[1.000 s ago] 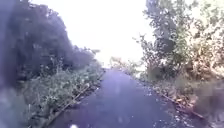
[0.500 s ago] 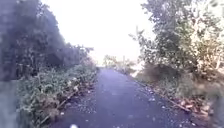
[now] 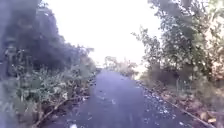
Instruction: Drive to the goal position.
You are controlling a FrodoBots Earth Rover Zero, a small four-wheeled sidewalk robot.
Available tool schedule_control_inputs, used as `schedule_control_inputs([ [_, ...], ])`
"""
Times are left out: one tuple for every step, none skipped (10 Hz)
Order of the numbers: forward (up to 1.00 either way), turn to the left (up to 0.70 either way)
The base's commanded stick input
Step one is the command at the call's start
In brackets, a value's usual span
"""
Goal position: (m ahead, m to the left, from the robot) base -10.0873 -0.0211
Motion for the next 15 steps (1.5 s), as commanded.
schedule_control_inputs([
  [0.85,0.0],
  [0.85,0.0],
  [0.85,0.0],
  [0.85,0.0],
  [0.85,0.0],
  [0.85,0.0],
  [0.85,0.0],
  [0.85,0.0],
  [0.85,0.0],
  [0.85,0.0],
  [0.85,0.0],
  [0.85,0.0],
  [0.85,0.0],
  [0.85,0.0],
  [0.85,0.0],
])
